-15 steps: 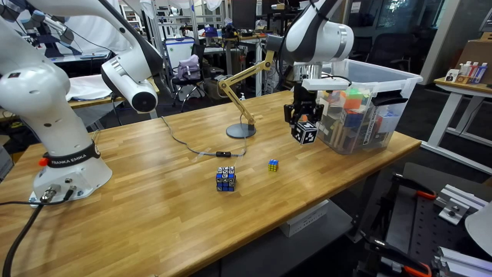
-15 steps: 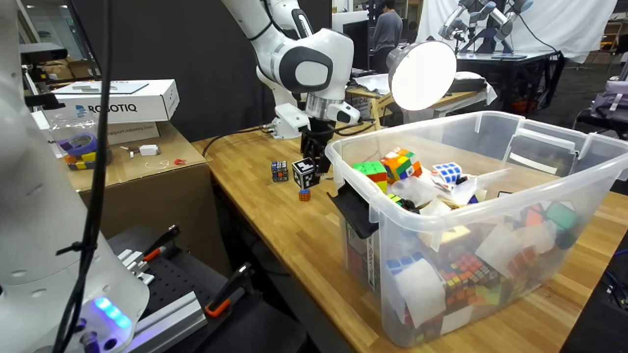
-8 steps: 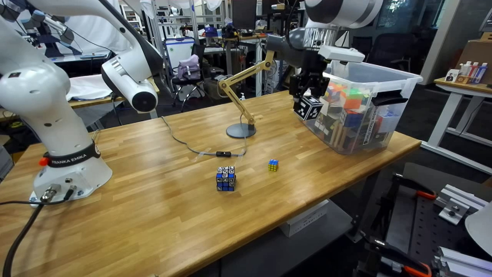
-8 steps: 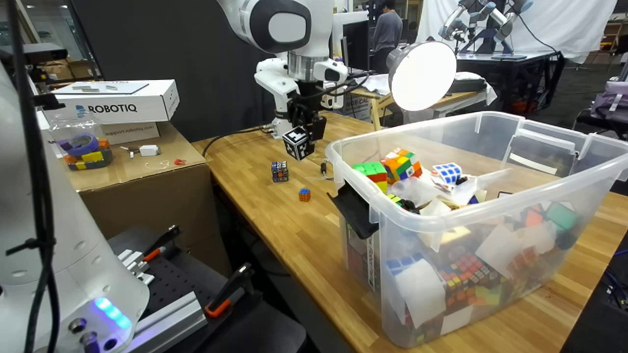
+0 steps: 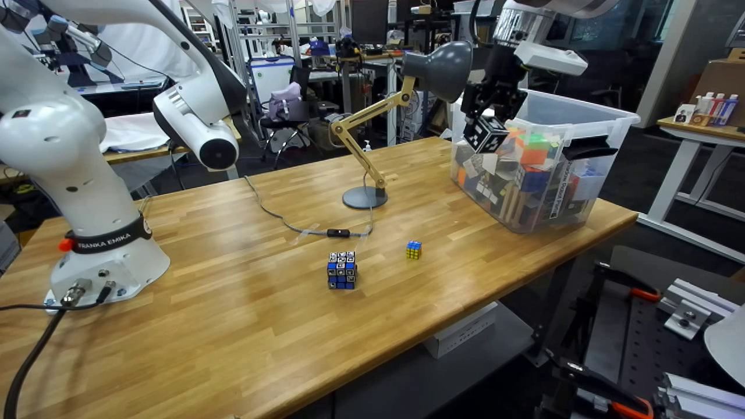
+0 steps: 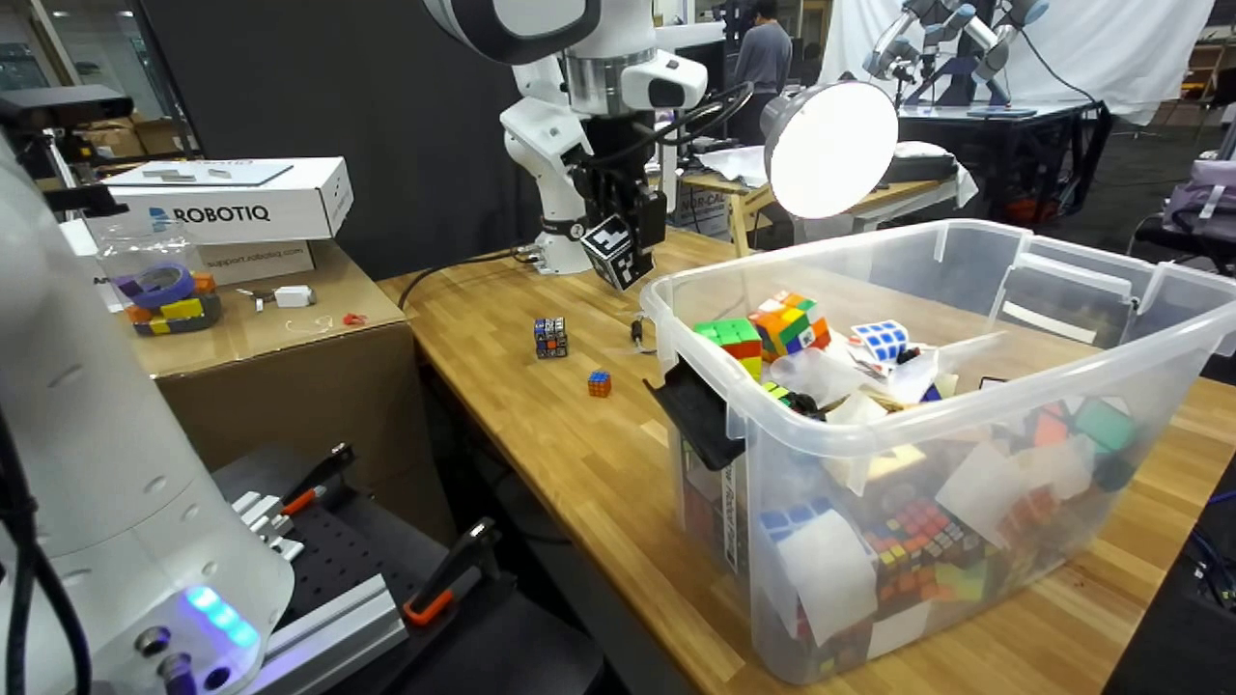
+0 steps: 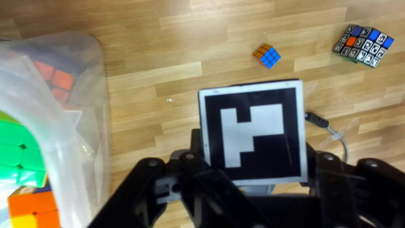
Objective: Put the black and white thing in the storage box
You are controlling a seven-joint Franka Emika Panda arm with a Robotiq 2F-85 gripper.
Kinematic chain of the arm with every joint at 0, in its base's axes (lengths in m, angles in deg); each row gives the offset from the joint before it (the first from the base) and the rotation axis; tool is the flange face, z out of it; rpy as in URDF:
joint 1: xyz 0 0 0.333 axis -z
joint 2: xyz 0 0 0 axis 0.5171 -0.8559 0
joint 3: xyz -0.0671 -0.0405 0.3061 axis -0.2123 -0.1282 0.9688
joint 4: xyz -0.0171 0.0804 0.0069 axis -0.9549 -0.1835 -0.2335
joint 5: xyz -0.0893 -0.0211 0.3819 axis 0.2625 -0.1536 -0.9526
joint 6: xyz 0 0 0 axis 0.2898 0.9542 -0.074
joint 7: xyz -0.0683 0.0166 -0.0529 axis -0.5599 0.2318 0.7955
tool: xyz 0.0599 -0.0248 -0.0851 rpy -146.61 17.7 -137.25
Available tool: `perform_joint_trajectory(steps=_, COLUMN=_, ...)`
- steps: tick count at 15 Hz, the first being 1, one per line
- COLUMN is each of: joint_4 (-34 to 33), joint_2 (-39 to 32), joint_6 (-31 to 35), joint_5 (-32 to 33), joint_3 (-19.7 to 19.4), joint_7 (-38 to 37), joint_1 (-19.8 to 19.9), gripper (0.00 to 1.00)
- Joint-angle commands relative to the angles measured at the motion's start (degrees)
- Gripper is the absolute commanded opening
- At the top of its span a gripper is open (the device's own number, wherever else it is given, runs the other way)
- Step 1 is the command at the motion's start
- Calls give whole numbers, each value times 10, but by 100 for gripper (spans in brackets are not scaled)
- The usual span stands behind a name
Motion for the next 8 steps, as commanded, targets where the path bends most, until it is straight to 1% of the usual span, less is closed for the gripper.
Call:
perform_joint_trajectory(steps=1, joint_4=33, joint_2=53, joint_6=44, joint_5=-2, joint_3=-15, joint_7=-15, joint_1=17, gripper=39)
perform_joint_trajectory(steps=4, joint_4=37, joint_2=80, joint_6=76, joint_5=3, joint_3=-33, joint_7=-30, joint_1=35, gripper=39)
perform_joint_trajectory(steps=6, joint_4=35, joint_2=89, joint_6=97, joint_5=13, joint_3=-40, joint_7=-46, joint_1=51, gripper=39)
perform_joint_trajectory(steps=8, joint_4=32, joint_2=92, joint_6=122, joint_5=8, joint_3=-48, joint_7=-68, joint_1=65, gripper=39)
